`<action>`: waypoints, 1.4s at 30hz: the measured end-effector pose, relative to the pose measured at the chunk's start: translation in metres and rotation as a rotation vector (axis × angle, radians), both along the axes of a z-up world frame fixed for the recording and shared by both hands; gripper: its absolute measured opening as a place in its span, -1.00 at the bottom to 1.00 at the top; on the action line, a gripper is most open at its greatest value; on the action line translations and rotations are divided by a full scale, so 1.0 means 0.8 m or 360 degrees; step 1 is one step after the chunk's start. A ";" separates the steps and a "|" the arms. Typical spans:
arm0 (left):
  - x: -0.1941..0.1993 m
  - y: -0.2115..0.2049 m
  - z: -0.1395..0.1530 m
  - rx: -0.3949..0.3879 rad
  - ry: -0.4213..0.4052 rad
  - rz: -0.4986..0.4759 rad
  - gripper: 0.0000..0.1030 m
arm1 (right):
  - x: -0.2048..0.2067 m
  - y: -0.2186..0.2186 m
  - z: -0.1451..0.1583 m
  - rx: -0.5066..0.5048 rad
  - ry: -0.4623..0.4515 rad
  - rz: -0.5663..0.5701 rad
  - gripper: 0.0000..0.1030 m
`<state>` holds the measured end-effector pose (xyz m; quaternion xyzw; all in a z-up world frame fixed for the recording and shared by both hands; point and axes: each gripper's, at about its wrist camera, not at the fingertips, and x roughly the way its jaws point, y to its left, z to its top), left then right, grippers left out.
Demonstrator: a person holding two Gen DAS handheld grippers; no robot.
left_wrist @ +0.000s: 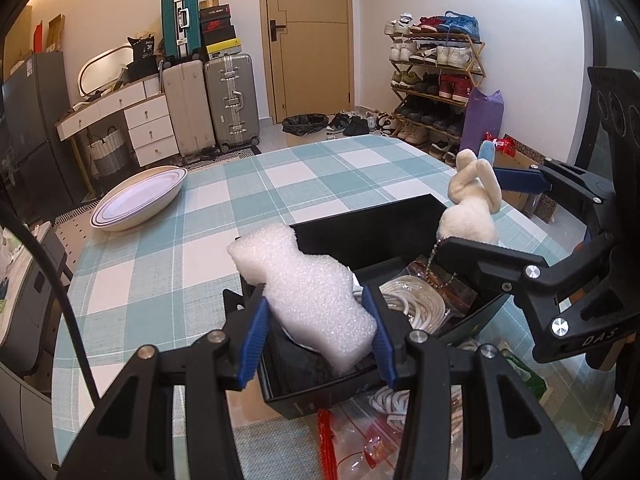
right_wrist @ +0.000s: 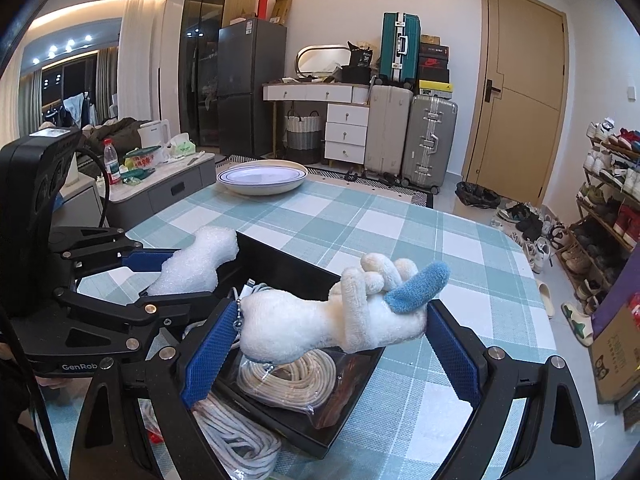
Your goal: Organize soft objects
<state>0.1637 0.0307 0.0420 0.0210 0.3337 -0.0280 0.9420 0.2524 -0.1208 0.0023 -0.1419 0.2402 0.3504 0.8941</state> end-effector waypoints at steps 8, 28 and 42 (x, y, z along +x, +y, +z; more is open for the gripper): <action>0.007 0.002 -0.009 -0.0008 0.0049 -0.0014 -0.12 | 0.007 0.011 -0.014 -0.0099 -0.0025 0.0008 0.82; 0.010 -0.002 -0.011 0.0021 0.0063 -0.0046 -0.12 | 0.012 0.025 -0.033 -0.0205 -0.0032 0.0071 0.82; 0.008 0.001 -0.010 0.0012 0.0081 -0.0046 -0.09 | 0.013 0.020 -0.036 -0.0219 -0.0060 0.0068 0.85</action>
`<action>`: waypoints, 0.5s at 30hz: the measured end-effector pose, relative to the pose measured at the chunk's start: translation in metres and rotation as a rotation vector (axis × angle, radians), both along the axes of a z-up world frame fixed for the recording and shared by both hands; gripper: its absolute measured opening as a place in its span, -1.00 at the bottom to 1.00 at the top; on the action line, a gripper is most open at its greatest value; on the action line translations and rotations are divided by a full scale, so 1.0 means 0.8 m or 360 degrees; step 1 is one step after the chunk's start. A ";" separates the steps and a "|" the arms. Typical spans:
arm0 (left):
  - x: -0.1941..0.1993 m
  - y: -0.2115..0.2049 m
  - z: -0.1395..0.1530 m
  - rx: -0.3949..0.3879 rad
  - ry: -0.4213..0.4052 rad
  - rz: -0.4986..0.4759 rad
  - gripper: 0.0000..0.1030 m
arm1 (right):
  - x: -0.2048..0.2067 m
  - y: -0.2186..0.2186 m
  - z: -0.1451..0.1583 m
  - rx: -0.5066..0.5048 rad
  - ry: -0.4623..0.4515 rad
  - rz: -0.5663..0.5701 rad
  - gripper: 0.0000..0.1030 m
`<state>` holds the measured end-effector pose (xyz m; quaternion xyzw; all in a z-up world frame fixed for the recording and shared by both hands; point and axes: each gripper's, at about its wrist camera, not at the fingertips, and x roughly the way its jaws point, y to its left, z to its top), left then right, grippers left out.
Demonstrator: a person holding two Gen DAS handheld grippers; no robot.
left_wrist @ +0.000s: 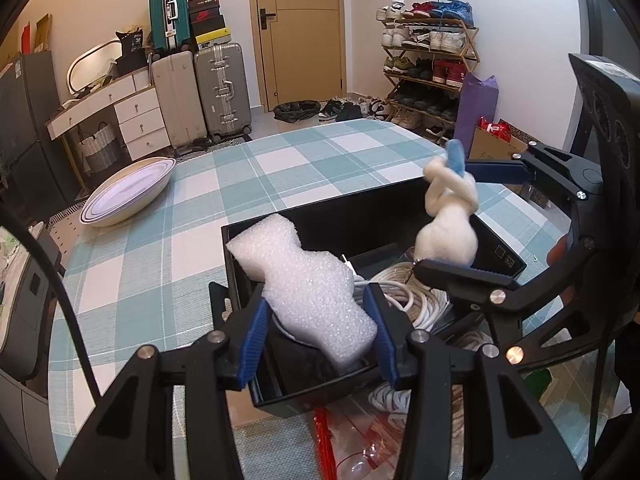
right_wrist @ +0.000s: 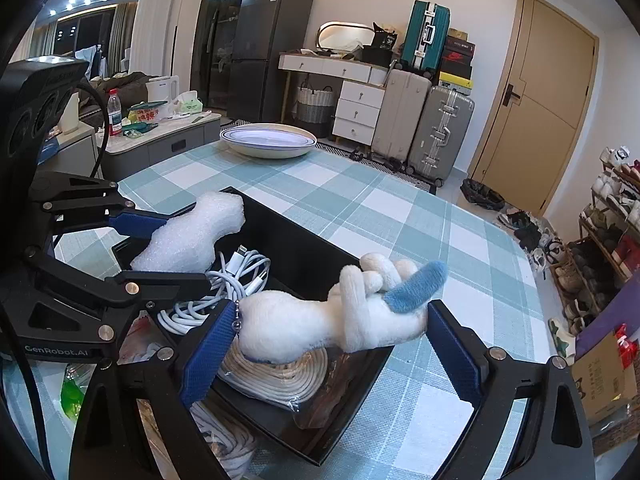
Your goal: Organize soft objects
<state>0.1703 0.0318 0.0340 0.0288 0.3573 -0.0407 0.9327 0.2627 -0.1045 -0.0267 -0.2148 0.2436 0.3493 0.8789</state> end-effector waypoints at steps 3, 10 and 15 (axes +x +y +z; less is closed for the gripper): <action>-0.001 0.003 0.002 -0.0022 0.0003 0.0003 -0.08 | -0.007 -0.008 0.003 0.0024 -0.0034 -0.0017 0.92; -0.017 0.003 0.016 -0.0033 -0.0055 0.0010 0.48 | -0.019 -0.039 0.021 0.0114 -0.0033 -0.0104 0.96; -0.034 0.008 0.030 -0.0035 -0.0120 0.0069 0.93 | -0.032 -0.066 0.029 0.0203 0.0029 -0.0158 0.98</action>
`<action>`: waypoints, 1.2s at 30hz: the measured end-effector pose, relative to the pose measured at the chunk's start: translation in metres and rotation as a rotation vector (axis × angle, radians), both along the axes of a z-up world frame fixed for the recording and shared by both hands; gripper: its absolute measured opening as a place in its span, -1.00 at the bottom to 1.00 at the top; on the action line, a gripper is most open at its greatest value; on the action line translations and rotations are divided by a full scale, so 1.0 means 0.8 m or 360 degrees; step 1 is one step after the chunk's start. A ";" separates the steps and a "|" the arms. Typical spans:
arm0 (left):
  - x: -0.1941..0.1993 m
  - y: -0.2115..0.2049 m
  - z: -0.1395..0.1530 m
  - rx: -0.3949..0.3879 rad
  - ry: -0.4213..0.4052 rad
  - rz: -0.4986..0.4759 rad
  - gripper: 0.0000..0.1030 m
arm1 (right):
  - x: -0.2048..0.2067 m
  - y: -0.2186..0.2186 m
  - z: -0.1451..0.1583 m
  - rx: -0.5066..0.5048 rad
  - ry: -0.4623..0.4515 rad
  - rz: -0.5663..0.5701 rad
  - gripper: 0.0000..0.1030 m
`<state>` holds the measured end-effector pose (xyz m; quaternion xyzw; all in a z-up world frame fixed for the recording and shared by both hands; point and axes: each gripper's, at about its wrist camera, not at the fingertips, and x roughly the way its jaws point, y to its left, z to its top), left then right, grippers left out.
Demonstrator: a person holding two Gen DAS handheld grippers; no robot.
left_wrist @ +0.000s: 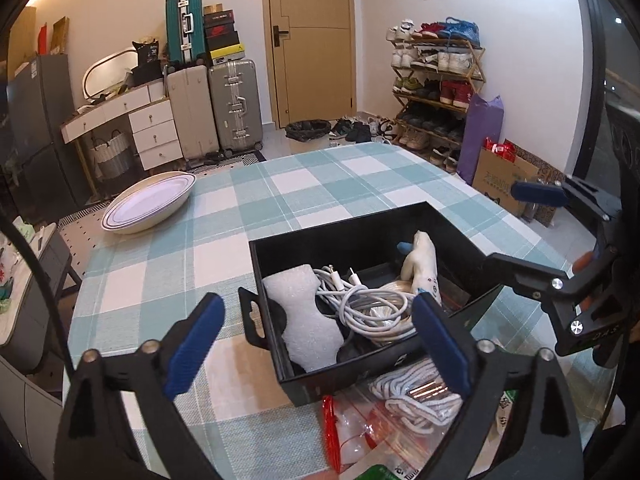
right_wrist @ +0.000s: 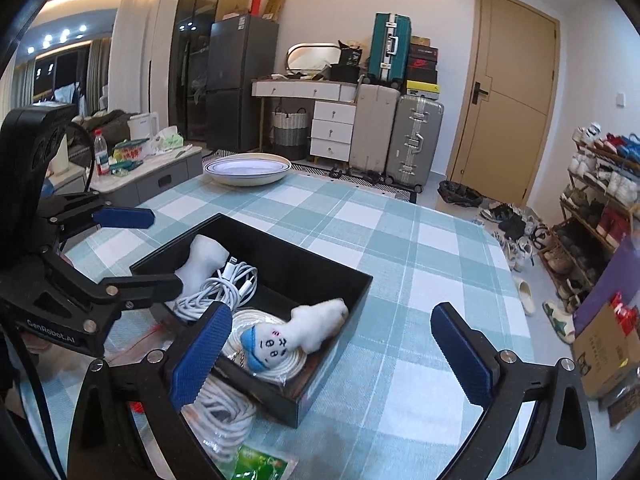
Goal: Organize soft objects
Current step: 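Open both tools to drop the foam and plush toy into the box, then withdraw both tools and reach the left tool toward the green sachet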
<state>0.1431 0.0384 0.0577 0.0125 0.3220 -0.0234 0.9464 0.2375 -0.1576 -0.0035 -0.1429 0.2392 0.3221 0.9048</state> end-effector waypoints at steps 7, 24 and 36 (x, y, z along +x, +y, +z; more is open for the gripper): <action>-0.031 0.010 0.012 -0.0043 -0.0071 0.0064 1.00 | -0.020 -0.031 0.000 0.0070 0.0101 -0.0056 0.99; -0.084 0.014 -0.006 -0.0063 -0.0045 0.0141 1.00 | -0.060 -0.048 -0.026 0.0041 0.0318 -0.0087 0.99; -0.094 -0.007 -0.034 -0.0021 0.0065 0.0133 1.00 | -0.072 -0.045 -0.064 -0.0060 0.0472 -0.0065 0.99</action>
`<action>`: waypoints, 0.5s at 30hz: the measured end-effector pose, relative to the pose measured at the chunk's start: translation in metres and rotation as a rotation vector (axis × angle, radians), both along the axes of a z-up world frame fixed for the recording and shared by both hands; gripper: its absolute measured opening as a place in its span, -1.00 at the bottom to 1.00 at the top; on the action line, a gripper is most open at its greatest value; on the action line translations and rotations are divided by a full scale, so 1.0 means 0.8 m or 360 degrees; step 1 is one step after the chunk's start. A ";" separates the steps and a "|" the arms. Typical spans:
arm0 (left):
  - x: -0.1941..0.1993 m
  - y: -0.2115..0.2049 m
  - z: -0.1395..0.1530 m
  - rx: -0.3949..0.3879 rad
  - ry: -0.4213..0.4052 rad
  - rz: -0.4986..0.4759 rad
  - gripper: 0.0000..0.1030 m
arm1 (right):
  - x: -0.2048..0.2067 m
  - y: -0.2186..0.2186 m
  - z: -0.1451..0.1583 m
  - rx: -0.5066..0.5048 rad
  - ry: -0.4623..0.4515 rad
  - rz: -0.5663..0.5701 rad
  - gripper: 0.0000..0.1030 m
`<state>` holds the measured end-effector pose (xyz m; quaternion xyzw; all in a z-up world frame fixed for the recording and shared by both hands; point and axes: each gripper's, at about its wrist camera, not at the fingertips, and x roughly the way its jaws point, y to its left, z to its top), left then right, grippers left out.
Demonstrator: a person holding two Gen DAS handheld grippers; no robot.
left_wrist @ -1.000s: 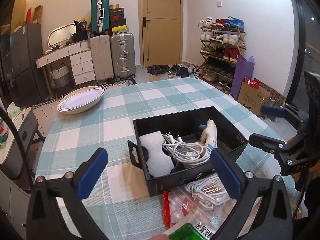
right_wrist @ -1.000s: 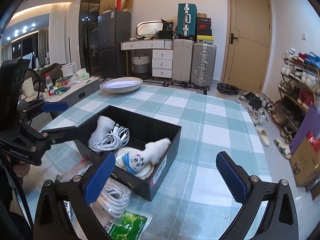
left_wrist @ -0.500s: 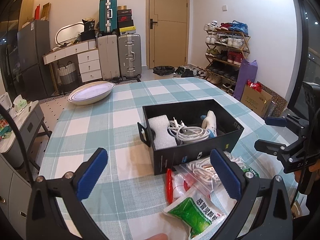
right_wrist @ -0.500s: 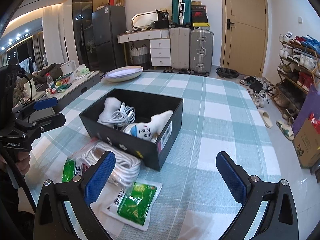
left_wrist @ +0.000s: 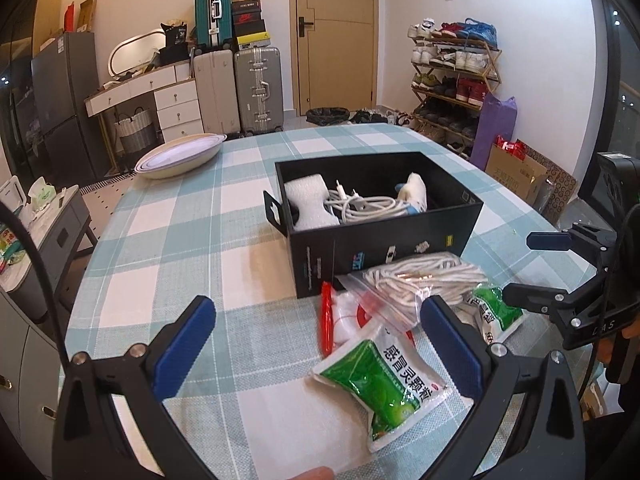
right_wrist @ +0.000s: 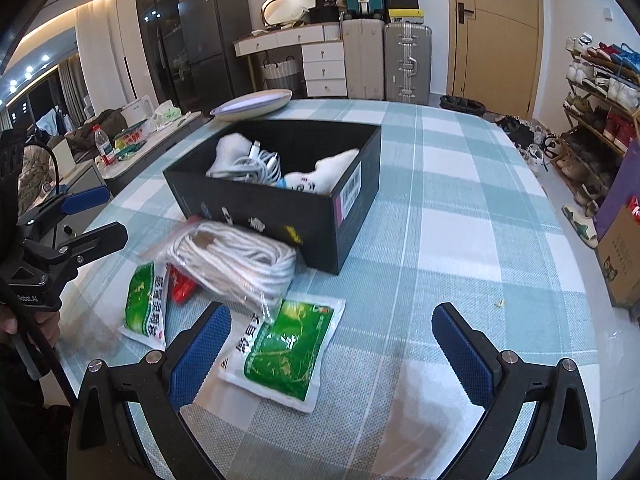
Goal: Organize soft objects
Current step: 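Withdraw both tools and reach the left tool toward the green sachet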
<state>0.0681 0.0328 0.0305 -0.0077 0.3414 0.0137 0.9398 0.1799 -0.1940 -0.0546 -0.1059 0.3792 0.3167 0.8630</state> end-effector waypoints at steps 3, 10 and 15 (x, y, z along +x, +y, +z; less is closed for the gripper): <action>0.002 -0.006 -0.005 0.0008 0.0031 -0.0018 1.00 | 0.000 0.006 -0.008 -0.0036 0.0023 0.0014 0.99; 0.008 -0.020 -0.025 0.0041 0.0143 -0.0036 1.00 | 0.000 0.014 -0.018 -0.0070 0.0061 0.0034 0.99; 0.012 -0.031 -0.038 0.0044 0.0192 -0.0054 1.00 | 0.000 0.017 -0.022 -0.0076 0.0083 0.0040 0.99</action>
